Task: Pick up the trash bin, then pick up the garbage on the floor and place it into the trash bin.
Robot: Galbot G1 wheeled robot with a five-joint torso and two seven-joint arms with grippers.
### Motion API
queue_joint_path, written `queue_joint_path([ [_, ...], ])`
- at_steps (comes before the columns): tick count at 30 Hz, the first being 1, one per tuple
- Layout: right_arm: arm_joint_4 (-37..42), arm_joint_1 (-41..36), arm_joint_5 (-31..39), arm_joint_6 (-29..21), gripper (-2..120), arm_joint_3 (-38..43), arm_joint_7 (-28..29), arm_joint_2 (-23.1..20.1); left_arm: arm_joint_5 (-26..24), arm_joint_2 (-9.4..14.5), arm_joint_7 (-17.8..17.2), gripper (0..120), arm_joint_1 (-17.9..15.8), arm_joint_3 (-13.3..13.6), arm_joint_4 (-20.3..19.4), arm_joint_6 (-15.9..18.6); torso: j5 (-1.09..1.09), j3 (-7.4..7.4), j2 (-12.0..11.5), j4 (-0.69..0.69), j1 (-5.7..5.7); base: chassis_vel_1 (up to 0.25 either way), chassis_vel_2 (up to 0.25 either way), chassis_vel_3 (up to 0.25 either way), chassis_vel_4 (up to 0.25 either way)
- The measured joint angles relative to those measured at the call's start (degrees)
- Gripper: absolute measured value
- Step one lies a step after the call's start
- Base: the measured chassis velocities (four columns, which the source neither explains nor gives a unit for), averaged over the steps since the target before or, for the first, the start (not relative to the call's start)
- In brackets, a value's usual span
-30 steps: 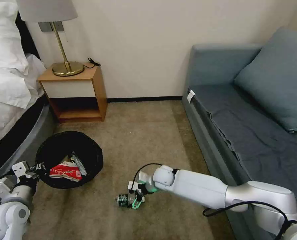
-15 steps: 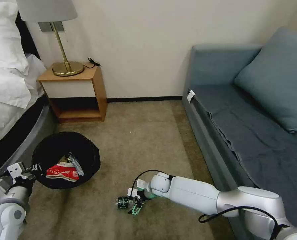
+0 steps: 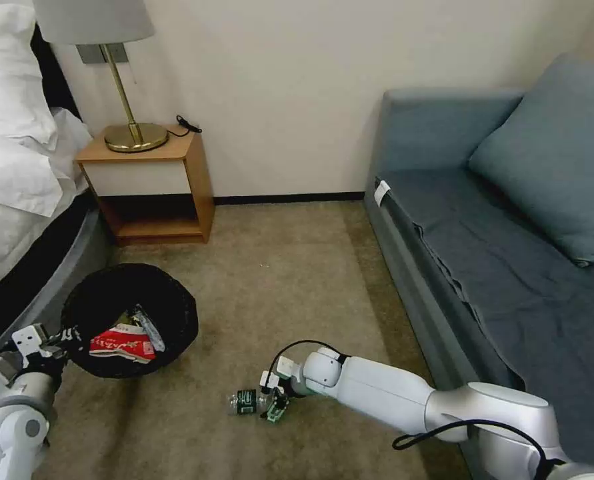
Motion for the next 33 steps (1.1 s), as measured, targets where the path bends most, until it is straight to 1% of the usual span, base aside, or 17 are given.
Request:
queue_joint_path([
  [2, -0.1, -0.1, -0.1, 0.0, 82, 0.1, 0.0, 0.0, 0.1, 0.0, 0.0, 3, 0.0, 0.1, 0.0, 0.0, 0.00, 0.00, 0.0, 0.00, 0.00, 0.000, 0.000, 0.000, 0.000],
  [3, -0.2, -0.3, -0.1, 0.0, 76, 0.2, 0.0, 0.1, 0.1, 0.0, 0.0, 3, 0.0, 0.1, 0.0, 0.0, 0.00, 0.00, 0.0, 0.00, 0.00, 0.000, 0.000, 0.000, 0.000],
  [4, -0.2, -0.3, -0.2, 0.1, 72, 0.2, -0.1, 0.1, 0.1, 0.0, 0.0, 3, 0.0, 0.1, 0.0, 0.0, 0.00, 0.00, 0.0, 0.00, 0.00, 0.000, 0.000, 0.000, 0.000],
  [5, -0.2, -0.3, -0.2, 0.1, 72, 0.2, -0.1, 0.1, 0.1, 0.0, 0.0, 3, 0.0, 0.1, 0.0, 0.0, 0.00, 0.00, 0.0, 0.00, 0.00, 0.000, 0.000, 0.000, 0.000],
  [6, -0.3, -0.3, -0.2, 0.1, 69, 0.2, -0.1, 0.1, 0.1, -0.1, 0.0, 3, 0.0, 0.1, 0.0, 0.0, 0.00, 0.00, 0.0, 0.00, 0.00, 0.000, 0.000, 0.000, 0.000],
  [7, -0.3, -0.4, -0.2, 0.2, 63, 0.3, -0.1, 0.1, 0.2, -0.2, 0.0, 3, 0.0, 0.1, 0.0, 0.0, 0.00, 0.00, 0.0, 0.00, 0.00, 0.000, 0.000, 0.000, 0.000],
  [9, -0.3, -0.5, -0.2, 0.3, 54, 0.3, 0.0, -0.1, 0.3, -0.3, 0.0, 3, 0.0, 0.1, 0.0, 0.0, 0.00, 0.00, 0.0, 0.00, 0.00, 0.000, 0.000, 0.000, 0.000],
  [10, -0.3, -0.5, -0.2, 0.3, 54, 0.3, 0.0, -0.1, 0.3, -0.3, 0.0, 3, 0.0, 0.1, 0.0, 0.0, 0.00, 0.00, 0.0, 0.00, 0.00, 0.000, 0.000, 0.000, 0.000],
  [13, 0.4, -0.6, -0.1, 0.3, 41, 0.6, 0.4, -0.5, 0.5, -0.6, 0.0, 3, 0.0, 0.3, -0.1, 0.0, 0.00, 0.00, 0.0, 0.00, 0.00, 0.000, 0.000, 0.000, 0.000],
  [15, 0.6, -0.7, 0.1, 0.3, 39, 0.9, 0.6, -0.6, 0.6, -0.7, 0.0, 3, 0.0, 0.5, -0.2, 0.0, 0.00, 0.00, 0.0, 0.00, 0.00, 0.000, 0.000, 0.000, 0.000],
  [19, 2.1, -0.2, 1.2, 0.1, 29, 1.7, 1.7, -1.7, 1.0, -1.0, 0.0, 3, -0.1, 1.0, -0.6, 0.0, 0.00, 0.00, 0.0, 0.00, 0.00, 0.000, 0.000, 0.000, 0.000],
  [20, 2.1, -0.2, 1.2, 0.1, 29, 1.7, 1.7, -1.7, 1.0, -1.0, 0.0, 3, -0.1, 1.0, -0.6, 0.0, 0.00, 0.00, 0.0, 0.00, 0.00, 0.000, 0.000, 0.000, 0.000],
  [23, 3.5, 0.3, 2.1, -0.2, 23, 3.0, 2.4, -3.0, 1.3, -1.2, 0.0, 3, -0.1, 1.5, -0.8, 0.0, 0.01, 0.00, 0.0, 0.00, 0.00, 0.000, 0.000, 0.000, 0.000],
  [26, 4.3, 0.4, 2.4, -0.3, 23, 4.4, 2.9, -4.1, 1.6, -1.3, 0.0, 3, -0.3, 1.8, -0.8, 0.0, 0.01, 0.00, 0.0, 0.00, 0.00, 0.000, 0.000, 0.000, 0.000],
  [29, 5.8, -0.2, 3.0, -0.6, 23, 8.2, 4.3, -5.8, 1.7, -1.5, -0.1, 3, -0.4, 2.5, -1.0, 0.3, 0.01, 0.00, 0.0, 0.00, 0.00, 0.000, 0.000, 0.000, 0.000],
  [32, 6.4, -0.5, 3.3, -0.7, 23, 10.2, 5.2, -6.4, 1.7, -1.6, -0.2, 3, -0.6, 2.8, -1.1, 0.5, 0.00, 0.00, 0.0, 0.00, 0.00, 0.000, 0.000, 0.000, 0.000],
  [33, 7.2, -0.7, 3.4, -1.0, 23, 13.4, 6.1, -7.0, 1.8, -1.8, -0.3, 3, -0.8, 3.2, -1.1, 0.6, 0.01, 0.00, 0.0, -0.01, 0.00, 0.000, 0.000, 0.000, 0.000],
])
